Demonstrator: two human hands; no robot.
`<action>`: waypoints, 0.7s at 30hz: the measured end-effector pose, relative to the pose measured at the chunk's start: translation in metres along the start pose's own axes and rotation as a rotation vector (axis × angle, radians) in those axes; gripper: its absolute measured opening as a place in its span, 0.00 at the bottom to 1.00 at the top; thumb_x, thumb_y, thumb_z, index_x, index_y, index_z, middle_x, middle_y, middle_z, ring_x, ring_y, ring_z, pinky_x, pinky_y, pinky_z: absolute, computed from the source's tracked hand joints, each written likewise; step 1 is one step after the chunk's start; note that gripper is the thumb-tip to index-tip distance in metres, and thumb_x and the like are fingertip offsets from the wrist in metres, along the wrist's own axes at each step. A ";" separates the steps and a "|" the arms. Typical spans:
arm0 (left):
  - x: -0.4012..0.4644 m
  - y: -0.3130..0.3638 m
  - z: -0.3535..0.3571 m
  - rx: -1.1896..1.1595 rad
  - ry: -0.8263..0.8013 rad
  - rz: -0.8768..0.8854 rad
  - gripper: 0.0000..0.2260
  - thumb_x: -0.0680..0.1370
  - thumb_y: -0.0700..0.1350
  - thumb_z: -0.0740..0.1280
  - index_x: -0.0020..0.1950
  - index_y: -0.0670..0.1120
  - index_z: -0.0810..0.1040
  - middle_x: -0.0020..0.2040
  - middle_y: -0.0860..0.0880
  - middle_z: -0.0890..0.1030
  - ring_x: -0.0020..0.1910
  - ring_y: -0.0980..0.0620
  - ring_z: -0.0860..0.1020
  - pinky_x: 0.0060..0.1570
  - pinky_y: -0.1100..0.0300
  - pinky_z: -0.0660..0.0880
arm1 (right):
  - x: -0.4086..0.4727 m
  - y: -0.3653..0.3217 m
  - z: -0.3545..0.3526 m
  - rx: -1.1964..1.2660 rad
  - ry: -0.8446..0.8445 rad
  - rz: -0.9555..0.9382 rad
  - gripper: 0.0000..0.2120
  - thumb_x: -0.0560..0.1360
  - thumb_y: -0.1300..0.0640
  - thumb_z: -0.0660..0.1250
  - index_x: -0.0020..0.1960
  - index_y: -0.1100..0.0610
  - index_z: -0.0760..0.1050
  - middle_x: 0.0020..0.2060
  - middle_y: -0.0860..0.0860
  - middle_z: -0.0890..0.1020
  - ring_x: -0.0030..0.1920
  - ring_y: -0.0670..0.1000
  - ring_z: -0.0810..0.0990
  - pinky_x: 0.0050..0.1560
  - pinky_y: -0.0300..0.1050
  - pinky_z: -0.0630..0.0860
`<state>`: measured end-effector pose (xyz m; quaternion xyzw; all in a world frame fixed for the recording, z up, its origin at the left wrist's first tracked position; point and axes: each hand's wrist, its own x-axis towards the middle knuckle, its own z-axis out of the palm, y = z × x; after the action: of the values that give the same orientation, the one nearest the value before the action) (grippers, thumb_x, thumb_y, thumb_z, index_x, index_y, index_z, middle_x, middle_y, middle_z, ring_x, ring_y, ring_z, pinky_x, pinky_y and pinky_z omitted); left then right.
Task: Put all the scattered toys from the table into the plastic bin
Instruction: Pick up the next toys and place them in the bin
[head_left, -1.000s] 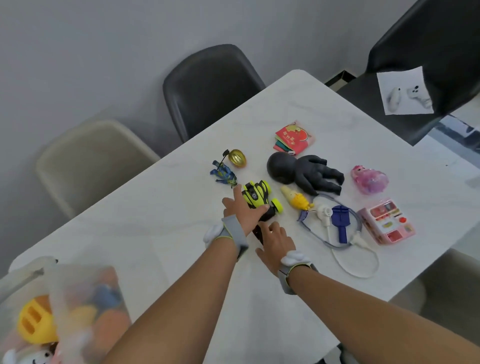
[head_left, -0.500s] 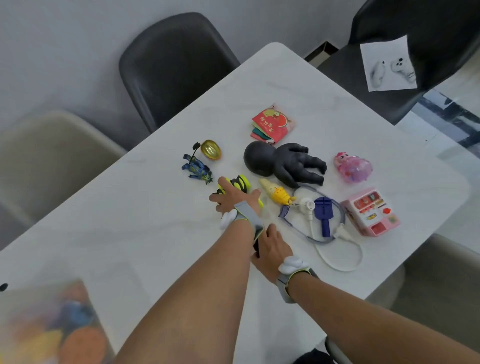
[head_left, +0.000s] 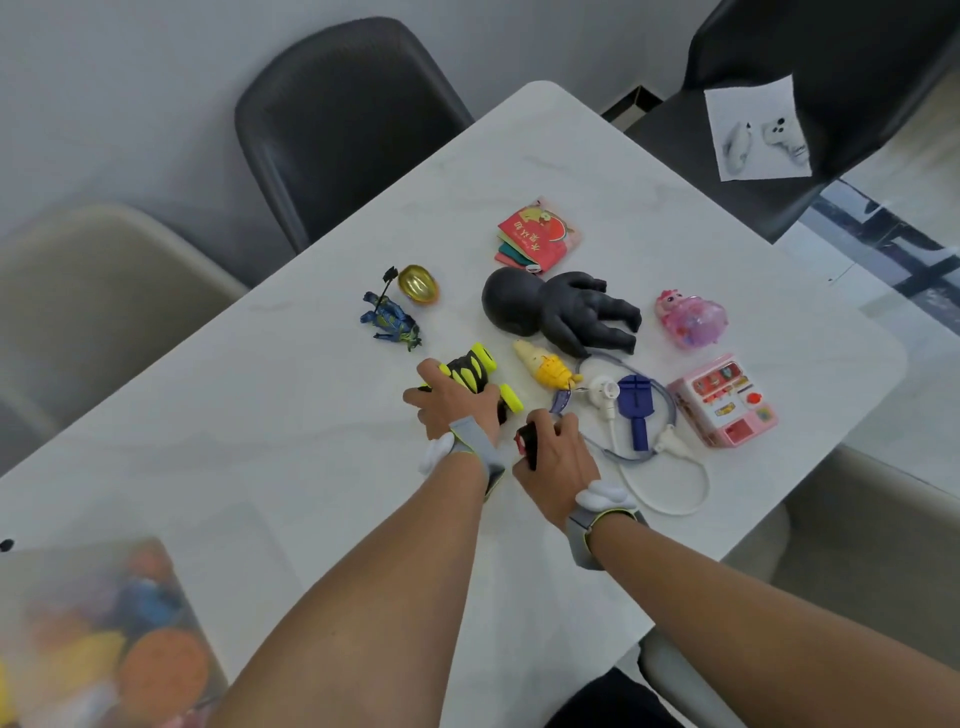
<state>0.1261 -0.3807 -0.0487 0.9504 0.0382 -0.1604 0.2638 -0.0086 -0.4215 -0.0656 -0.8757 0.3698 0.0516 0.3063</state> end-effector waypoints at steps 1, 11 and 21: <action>-0.003 -0.005 -0.009 -0.007 0.003 0.026 0.28 0.65 0.53 0.72 0.55 0.53 0.57 0.52 0.45 0.64 0.39 0.37 0.75 0.36 0.51 0.72 | -0.001 -0.003 -0.002 0.012 0.009 0.000 0.18 0.70 0.53 0.66 0.58 0.52 0.66 0.47 0.53 0.65 0.41 0.58 0.71 0.35 0.49 0.73; -0.030 -0.070 -0.115 0.114 0.125 0.146 0.29 0.67 0.58 0.72 0.59 0.52 0.60 0.55 0.47 0.66 0.31 0.43 0.73 0.36 0.53 0.76 | -0.029 -0.079 -0.006 0.150 0.121 -0.109 0.17 0.71 0.53 0.66 0.58 0.51 0.67 0.46 0.52 0.65 0.37 0.57 0.70 0.37 0.48 0.74; -0.037 -0.125 -0.245 0.025 0.367 0.208 0.31 0.65 0.63 0.71 0.60 0.54 0.61 0.54 0.49 0.67 0.31 0.42 0.71 0.39 0.50 0.78 | -0.088 -0.195 0.005 0.170 0.171 -0.324 0.20 0.76 0.53 0.65 0.66 0.48 0.64 0.49 0.54 0.70 0.42 0.58 0.74 0.38 0.46 0.72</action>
<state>0.1409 -0.1472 0.1002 0.9656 -0.0149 0.0429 0.2559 0.0610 -0.2594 0.0549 -0.8959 0.2518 -0.1043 0.3507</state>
